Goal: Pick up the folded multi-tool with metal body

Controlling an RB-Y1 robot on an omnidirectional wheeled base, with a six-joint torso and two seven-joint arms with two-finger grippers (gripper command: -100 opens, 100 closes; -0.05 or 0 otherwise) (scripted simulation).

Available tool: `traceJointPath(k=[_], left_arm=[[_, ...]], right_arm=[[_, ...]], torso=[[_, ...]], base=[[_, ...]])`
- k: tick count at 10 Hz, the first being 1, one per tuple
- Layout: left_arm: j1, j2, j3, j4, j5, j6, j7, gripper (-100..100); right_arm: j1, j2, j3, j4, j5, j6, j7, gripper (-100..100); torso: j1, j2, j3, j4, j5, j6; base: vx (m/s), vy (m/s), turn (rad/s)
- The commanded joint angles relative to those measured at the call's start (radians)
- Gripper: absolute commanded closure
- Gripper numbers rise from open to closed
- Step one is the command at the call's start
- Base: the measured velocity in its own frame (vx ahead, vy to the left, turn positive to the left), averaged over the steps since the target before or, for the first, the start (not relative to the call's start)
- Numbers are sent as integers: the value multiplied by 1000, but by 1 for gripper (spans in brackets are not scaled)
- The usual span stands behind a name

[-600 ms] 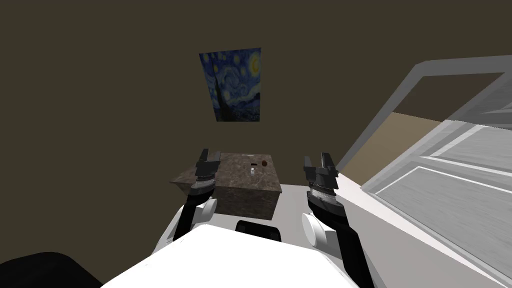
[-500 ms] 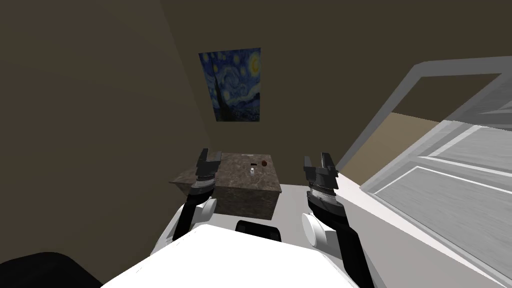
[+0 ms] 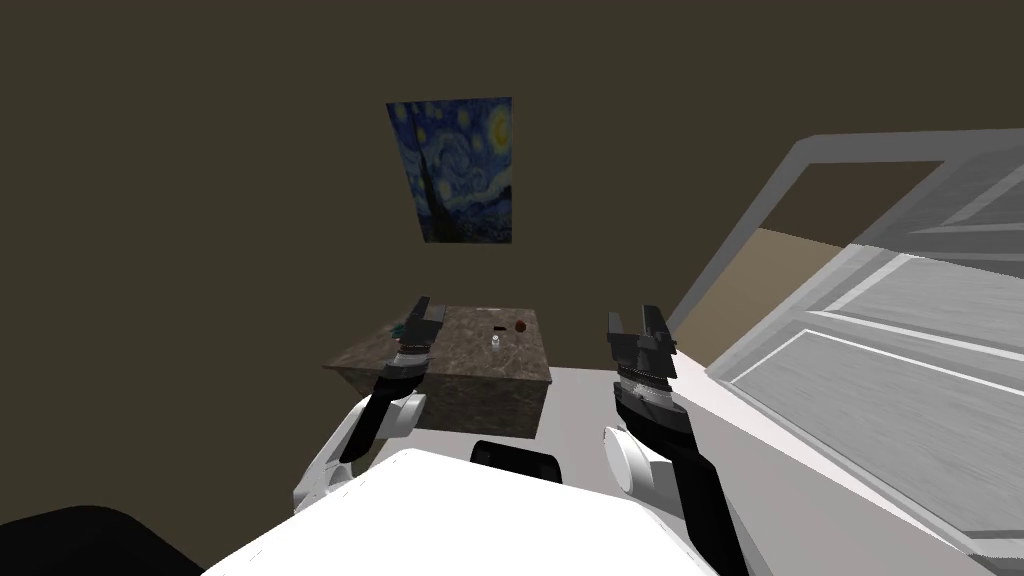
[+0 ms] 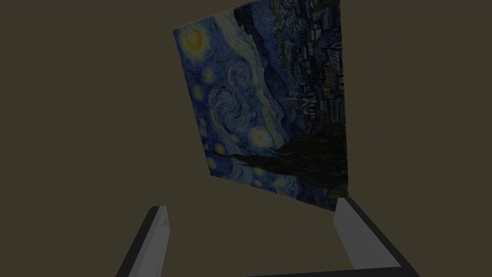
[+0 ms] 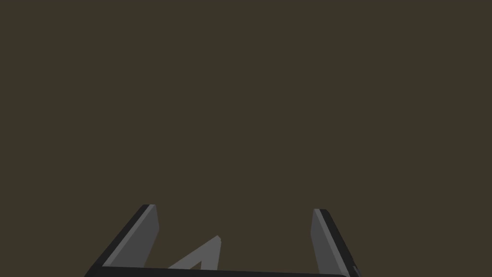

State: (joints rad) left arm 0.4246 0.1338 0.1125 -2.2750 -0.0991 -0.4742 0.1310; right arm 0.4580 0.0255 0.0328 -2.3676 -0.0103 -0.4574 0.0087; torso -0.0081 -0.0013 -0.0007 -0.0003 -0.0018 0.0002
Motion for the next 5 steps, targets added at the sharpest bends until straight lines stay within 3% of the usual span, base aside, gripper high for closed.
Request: traceJointPath(k=[1, 2, 5], left_arm=[[-29, 45, 26, 37, 13, 50, -17, -100], [-29, 45, 26, 37, 13, 64, -17, -100], [-61, 96, 63, 78, 32, 146, -42, -100]], right_arm=[[0, 0, 0, 0, 0, 0, 0, 0], [0, 0, 0, 0, 0, 0, 0, 0], [0, 0, 0, 0, 0, 0, 0, 0]], torso=[[0, 0, 0, 0, 0, 0], [-1, -1, -1, 0, 0, 0], [3, 1, 0, 0, 0, 0]], base=[[35, -136, -55], [16, -109, -16], [10, -91, -38]])
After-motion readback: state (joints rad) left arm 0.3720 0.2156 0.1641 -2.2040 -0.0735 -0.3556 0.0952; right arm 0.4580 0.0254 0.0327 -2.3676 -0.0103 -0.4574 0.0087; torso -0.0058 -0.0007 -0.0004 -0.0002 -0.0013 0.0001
